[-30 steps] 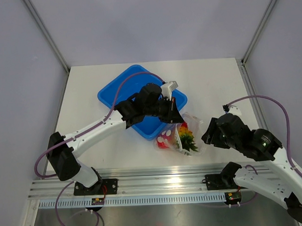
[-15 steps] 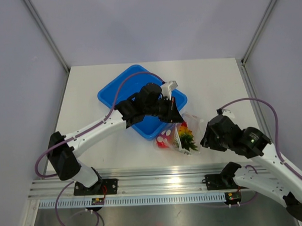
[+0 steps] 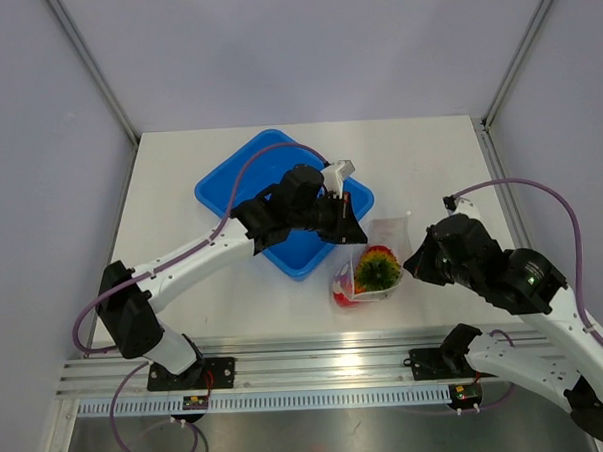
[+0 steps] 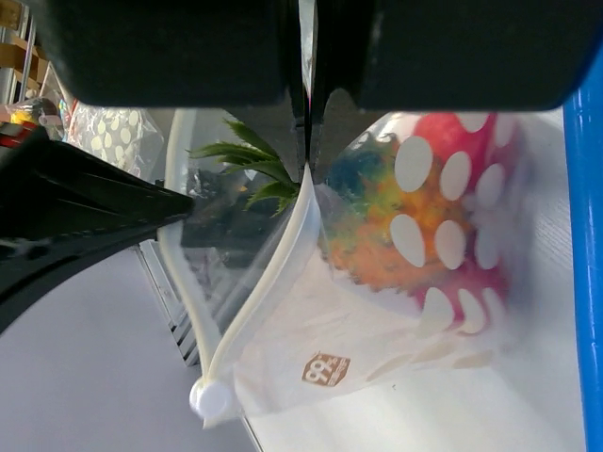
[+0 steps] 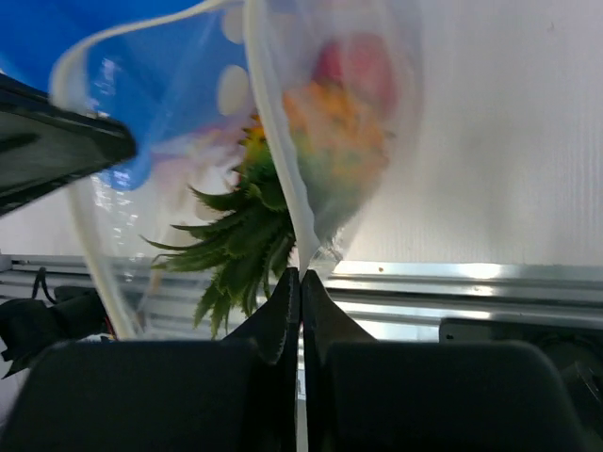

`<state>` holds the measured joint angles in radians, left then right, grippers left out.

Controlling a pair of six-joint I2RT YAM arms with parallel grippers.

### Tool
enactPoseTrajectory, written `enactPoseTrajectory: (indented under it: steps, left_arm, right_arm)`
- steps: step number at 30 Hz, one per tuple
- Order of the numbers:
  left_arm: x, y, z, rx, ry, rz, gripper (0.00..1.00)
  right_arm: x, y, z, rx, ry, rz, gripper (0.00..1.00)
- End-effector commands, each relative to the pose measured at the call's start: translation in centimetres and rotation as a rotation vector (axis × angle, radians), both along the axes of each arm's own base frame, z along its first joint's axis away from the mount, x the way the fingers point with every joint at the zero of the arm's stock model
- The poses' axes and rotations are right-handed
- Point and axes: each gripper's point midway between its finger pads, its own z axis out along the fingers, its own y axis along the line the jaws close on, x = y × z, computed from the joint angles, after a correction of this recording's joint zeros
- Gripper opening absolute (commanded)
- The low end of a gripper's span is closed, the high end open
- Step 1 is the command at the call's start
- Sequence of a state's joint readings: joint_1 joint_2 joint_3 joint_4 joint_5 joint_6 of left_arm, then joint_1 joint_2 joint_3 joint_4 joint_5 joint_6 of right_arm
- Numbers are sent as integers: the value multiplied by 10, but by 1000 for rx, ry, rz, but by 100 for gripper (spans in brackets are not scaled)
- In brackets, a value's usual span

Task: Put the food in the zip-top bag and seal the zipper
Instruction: Adjust the zipper food storage bag at the center of the board.

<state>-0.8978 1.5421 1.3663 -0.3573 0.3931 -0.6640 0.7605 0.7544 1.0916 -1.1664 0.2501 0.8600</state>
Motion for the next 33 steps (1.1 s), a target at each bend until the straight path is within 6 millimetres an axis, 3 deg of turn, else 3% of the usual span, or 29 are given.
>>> enactPoseTrajectory:
  steps: [1, 9, 14, 19, 22, 25, 33]
  left_arm:
    - [4, -14, 33, -93, -46, -13, 0]
    - [2, -16, 30, -80, -44, -13, 0]
    - [2, -17, 26, -60, -45, -13, 0]
    - [4, -20, 36, -56, -70, -26, 0]
    - [8, -25, 54, -83, -100, -31, 0]
    - [9, -30, 52, -90, -92, -41, 0]
    - [-6, -43, -8, -49, 57, -119, 0]
  right_arm:
    - [25, 12, 31, -10, -101, 17, 0]
    - [53, 25, 34, -83, -145, 37, 0]
    - [61, 30, 41, -96, -156, 42, 0]
    - [64, 16, 69, -108, -227, 1, 0]
    - [62, 5, 79, -129, -252, -21, 0]
    - [56, -5, 70, -168, -224, -36, 0]
    - [21, -20, 2, -193, -56, -27, 3]
